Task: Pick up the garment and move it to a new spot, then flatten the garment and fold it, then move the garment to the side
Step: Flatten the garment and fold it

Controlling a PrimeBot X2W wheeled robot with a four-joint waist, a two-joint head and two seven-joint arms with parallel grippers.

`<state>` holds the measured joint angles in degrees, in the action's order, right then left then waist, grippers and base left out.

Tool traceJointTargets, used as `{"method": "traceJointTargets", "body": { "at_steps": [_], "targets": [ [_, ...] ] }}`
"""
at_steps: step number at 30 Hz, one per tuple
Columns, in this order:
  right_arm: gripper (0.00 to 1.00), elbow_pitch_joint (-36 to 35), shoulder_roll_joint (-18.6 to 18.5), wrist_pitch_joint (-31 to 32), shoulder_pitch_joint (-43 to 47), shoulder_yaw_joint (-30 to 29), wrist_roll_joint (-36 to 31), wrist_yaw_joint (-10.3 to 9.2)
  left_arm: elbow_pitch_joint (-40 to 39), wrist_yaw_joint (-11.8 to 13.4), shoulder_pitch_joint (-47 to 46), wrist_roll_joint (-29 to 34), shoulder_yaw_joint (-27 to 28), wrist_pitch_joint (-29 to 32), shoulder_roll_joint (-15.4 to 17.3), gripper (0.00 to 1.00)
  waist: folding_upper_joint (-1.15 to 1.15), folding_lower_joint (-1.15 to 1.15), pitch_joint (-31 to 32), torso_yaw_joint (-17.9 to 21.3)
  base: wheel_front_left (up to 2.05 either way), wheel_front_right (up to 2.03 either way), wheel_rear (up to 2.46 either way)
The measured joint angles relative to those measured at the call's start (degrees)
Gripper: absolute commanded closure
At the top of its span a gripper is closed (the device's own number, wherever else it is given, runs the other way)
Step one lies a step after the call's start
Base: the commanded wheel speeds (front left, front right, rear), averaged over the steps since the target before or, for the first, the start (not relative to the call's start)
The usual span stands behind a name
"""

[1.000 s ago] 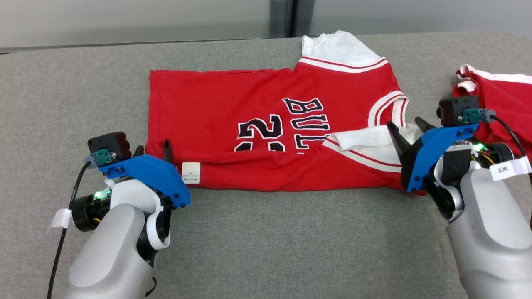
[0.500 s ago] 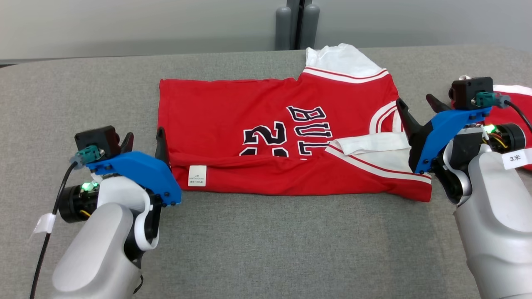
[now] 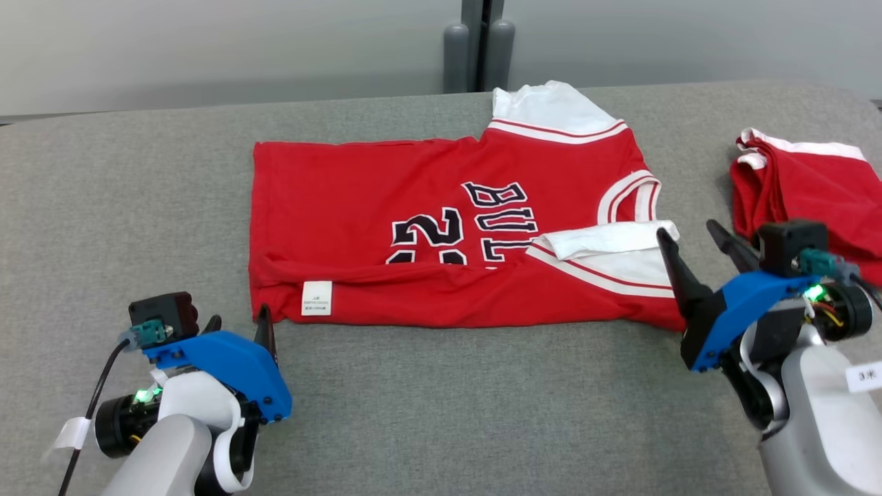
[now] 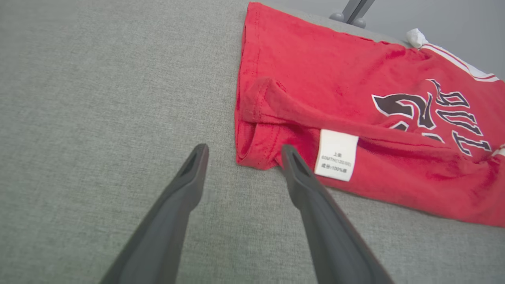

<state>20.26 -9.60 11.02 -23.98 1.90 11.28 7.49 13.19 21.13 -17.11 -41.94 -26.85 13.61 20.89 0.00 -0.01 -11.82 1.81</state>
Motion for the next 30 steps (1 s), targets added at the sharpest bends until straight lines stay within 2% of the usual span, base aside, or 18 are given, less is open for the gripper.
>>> {"method": "traceJointTargets", "body": {
  "at_steps": [6,13,17,18,19,20,21,25,30],
  "targets": [
    [0.00,-7.0,1.3,1.6,4.6,-1.1,-0.5,0.00,1.9,0.3,0.5,-1.5,0.8,0.4,-0.3,0.00,0.00,0.00,-1.8,2.3,0.00,0.00,0.00],
    [0.00,-10.7,1.8,3.5,7.2,-1.8,-0.7,0.00,5.8,1.0,-1.7,-3.0,3.1,-0.1,-1.0,0.00,0.00,0.01,-3.7,4.5,0.00,0.00,0.00],
    [0.00,-11.3,1.9,4.9,8.2,-2.5,-0.8,0.00,6.8,-0.1,-2.2,-4.1,3.7,-0.1,-1.3,0.00,0.00,0.00,-4.2,5.1,0.00,0.00,0.00],
    [0.00,-11.3,1.9,5.5,8.4,-2.7,-1.0,0.00,6.9,-0.5,-2.4,-4.5,3.8,-0.3,-1.5,0.16,0.00,0.00,-4.3,5.2,0.00,0.00,0.00],
    [0.00,-10.9,1.9,6.2,8.7,-2.9,-1.0,0.00,7.0,-0.6,-2.7,-4.5,3.7,-0.4,-1.6,0.42,0.00,0.01,-4.4,5.2,0.00,0.00,0.00],
    [0.00,-10.3,2.0,6.7,8.9,-3.3,-0.8,0.00,7.1,-1.0,-2.9,-4.5,3.8,-0.9,-1.7,0.63,0.00,0.00,-4.4,5.2,0.00,0.00,0.00],
    [0.00,-9.7,2.0,7.0,9.0,-3.6,-0.6,0.00,7.1,-1.1,-3.0,-4.6,3.8,-1.3,-2.0,0.99,0.00,0.01,-4.5,5.2,0.00,0.00,0.00],
    [0.00,-6.4,2.5,7.1,8.0,-5.0,-0.7,0.00,7.2,-1.9,-3.6,-4.5,3.5,-2.4,-3.0,1.00,0.00,0.01,-4.9,4.7,0.00,0.00,0.00],
    [0.00,-1.5,3.8,7.6,5.0,-4.0,1.5,0.00,7.0,-2.3,-4.4,-4.4,3.2,-3.2,-3.1,1.00,0.00,0.01,-5.2,3.4,0.00,0.00,0.00]
  ]
}}
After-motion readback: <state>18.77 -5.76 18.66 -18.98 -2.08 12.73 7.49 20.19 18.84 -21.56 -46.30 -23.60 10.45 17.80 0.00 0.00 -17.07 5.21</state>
